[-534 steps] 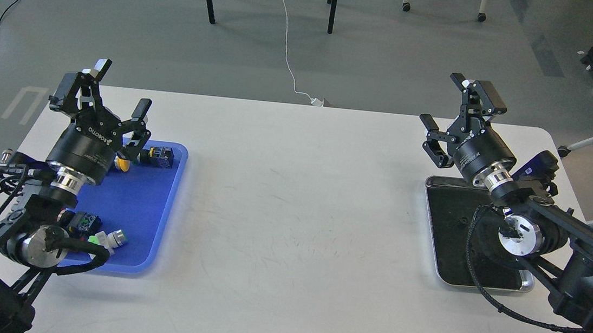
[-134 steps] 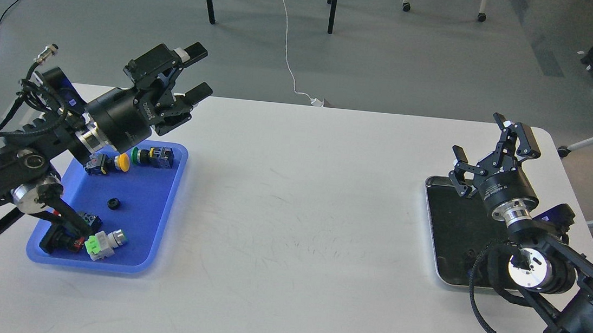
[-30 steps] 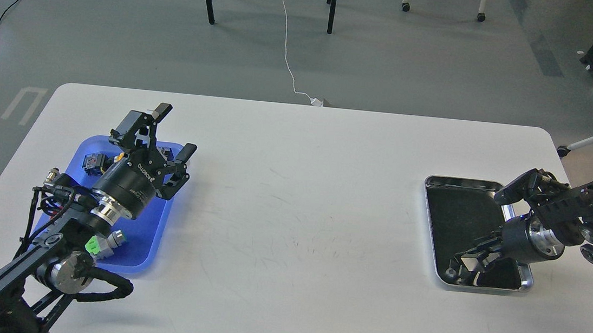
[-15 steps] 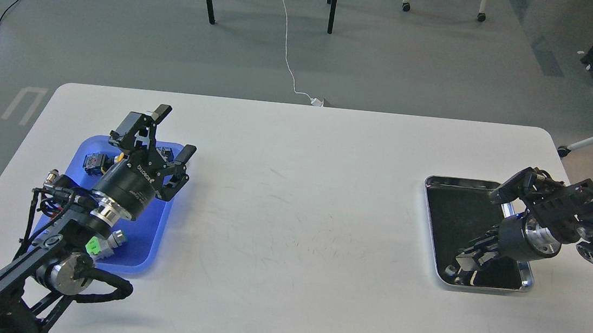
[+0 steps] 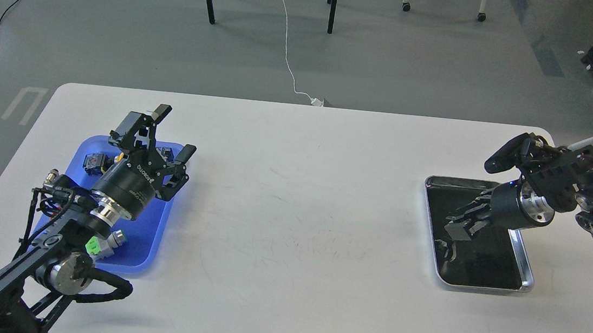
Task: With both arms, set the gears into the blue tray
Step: 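Carry the second gear to the table center and release it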
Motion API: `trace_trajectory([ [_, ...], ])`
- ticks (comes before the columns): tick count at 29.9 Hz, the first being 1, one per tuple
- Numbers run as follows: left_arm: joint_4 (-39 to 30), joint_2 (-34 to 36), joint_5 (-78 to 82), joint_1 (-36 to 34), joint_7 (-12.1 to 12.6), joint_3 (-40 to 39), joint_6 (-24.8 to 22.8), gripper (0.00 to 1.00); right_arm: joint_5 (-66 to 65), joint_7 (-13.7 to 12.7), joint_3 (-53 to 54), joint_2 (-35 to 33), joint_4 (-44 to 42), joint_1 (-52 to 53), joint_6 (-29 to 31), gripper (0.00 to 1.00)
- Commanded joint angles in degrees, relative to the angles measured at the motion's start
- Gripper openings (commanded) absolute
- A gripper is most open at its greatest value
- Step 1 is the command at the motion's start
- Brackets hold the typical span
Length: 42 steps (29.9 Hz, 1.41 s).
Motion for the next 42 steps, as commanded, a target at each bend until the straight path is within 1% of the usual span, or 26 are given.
trace_trajectory([
  [1, -0.71, -0.05, 0.0, -0.09, 0.06, -0.08, 0.0, 0.98, 1.62, 0.0, -0.26, 4.88, -0.77, 2.78, -0.01, 0.21],
  [3, -0.89, 0.03, 0.0, -0.09, 0.06, -0.08, 0.0, 0.98, 2.77, 0.0, -0.35, 7.7, -2.08, 3.84, -0.01, 0.21],
  [6, -0.89, 0.21, 0.0, -0.09, 0.06, -0.17, 0.0, 0.98, 4.09, 0.0, -0.44, 14.54, -6.29, 4.46, -0.01, 0.21],
  [13, -0.89, 0.3, 0.0, -0.09, 0.06, -0.34, 0.09, 0.98, 5.14, 0.0, -1.49, 29.05, -18.16, 4.28, -0.01, 0.21],
  [14, -0.89, 0.38, 0.0, 0.0, 0.06, -0.43, 0.09, 0.98, 5.58, 0.0, -1.93, 30.46, -19.22, 4.28, -0.01, 0.21],
  [18, -0.89, 0.38, 0.0, 0.0, 0.06, -0.43, 0.09, 0.98, 5.58, 0.0, -1.93, 30.47, -19.23, 4.28, -0.01, 0.21],
  [19, -0.89, 0.56, 0.0, 0.09, 0.06, -0.43, 0.17, 0.98, 6.54, 0.0, -3.5, 37.43, -23.23, 3.76, -0.01, 0.21],
  [22, -0.89, 0.74, 0.0, 0.35, 0.06, -0.52, 0.17, 0.98, 6.55, 0.0, -5.88, 38.91, -22.83, 3.32, -0.01, 0.21],
  [26, -0.89, 0.74, 0.0, 0.35, 0.06, -0.61, 0.26, 0.98, 6.55, 0.0, -7.91, 39.08, -22.66, 2.0, -0.01, 0.22],
  [42, -0.89, 0.82, 0.0, 0.44, 0.06, -0.52, 0.26, 0.98, 6.55, 0.0, -7.73, 39.08, -22.48, 0.59, -0.01, 0.22],
])
